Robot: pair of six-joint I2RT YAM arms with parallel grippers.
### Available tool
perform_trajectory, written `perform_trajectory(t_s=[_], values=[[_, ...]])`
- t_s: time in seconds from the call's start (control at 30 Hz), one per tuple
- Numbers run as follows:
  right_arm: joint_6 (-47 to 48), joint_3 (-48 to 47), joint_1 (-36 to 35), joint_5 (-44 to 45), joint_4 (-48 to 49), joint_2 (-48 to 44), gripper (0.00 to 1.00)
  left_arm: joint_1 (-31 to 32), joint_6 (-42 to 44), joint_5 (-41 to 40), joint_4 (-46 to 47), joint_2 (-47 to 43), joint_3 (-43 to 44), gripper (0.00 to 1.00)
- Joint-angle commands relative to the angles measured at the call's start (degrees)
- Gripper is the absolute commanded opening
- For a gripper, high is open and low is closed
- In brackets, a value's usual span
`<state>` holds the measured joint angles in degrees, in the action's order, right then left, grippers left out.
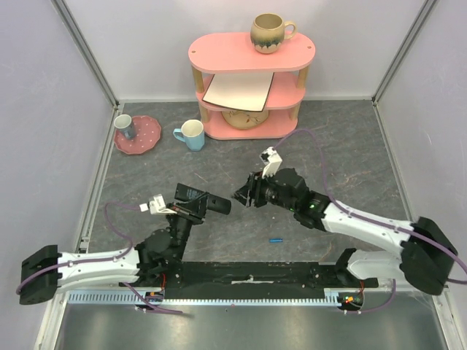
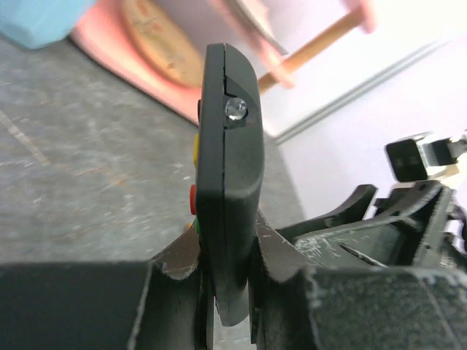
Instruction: Load the batteries into the remote control
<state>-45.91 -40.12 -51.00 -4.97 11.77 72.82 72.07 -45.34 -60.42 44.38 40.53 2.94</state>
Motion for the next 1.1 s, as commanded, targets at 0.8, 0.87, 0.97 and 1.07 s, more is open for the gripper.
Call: perform_trajectory(t_s=[0.8,0.87,0.97,1.07], values=[[10.4,5.1,0.5,21.4,-14.3,-24.5,0.77,-0.4,19.3,63.7,-25.9,-27.0,22.3,0.02],[10.3,5.0,0.5,21.9,-14.5,-23.7,0.77,-0.4,18.4,70.1,-28.5,-24.6,27.0,0.02],[10.2,4.8,0.5,22.6,-14.7,-22.5,0.76,-0.4,17.9,80.0,-31.0,-18.9,33.2,0.02],[10.0,4.5,0.5,23.2,-15.0,-21.3,0.76,-0.4,18.0,89.3,-32.4,-14.0,37.5,0.02]])
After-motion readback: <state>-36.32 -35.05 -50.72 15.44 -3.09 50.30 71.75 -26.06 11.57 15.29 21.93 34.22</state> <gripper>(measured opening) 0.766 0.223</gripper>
